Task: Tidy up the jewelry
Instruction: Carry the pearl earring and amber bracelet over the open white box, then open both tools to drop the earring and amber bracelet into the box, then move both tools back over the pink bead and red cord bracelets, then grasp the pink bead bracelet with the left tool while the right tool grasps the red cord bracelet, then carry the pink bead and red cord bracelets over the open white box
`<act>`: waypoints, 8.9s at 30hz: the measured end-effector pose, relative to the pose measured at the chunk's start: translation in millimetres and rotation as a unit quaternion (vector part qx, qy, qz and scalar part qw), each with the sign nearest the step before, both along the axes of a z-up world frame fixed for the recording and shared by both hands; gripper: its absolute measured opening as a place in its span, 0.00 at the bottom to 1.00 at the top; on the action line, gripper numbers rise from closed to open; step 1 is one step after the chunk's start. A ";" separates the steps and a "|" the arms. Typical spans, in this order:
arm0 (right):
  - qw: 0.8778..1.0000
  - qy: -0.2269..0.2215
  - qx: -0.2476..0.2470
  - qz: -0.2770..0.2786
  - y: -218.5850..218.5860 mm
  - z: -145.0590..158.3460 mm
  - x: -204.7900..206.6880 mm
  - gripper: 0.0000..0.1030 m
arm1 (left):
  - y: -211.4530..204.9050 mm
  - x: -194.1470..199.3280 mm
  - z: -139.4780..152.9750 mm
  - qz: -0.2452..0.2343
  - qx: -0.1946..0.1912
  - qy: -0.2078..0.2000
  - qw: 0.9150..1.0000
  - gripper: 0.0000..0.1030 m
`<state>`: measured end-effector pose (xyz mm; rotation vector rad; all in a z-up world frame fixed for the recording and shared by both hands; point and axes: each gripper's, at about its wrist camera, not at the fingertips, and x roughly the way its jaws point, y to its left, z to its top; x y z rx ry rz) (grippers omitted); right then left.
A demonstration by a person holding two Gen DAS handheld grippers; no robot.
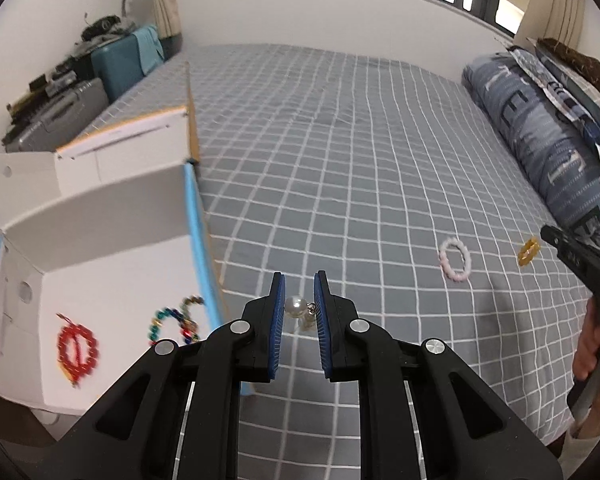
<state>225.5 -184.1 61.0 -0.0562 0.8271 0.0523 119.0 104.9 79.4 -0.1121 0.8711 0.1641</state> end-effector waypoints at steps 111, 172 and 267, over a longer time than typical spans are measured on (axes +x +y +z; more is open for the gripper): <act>0.976 -0.051 0.011 0.211 290.7 38.2 -116.4 0.93 | 188.2 -88.1 19.7 0.172 0.033 -0.012 0.984 0.94; 0.990 0.084 0.028 0.110 19.6 -128.9 -157.9 0.92 | -163.4 180.0 -127.3 -0.097 0.017 0.102 0.990 0.94; 0.998 -0.002 0.045 0.034 -6.6 -18.3 -152.9 0.04 | -123.2 33.5 10.0 -0.112 -0.004 -0.005 0.994 0.11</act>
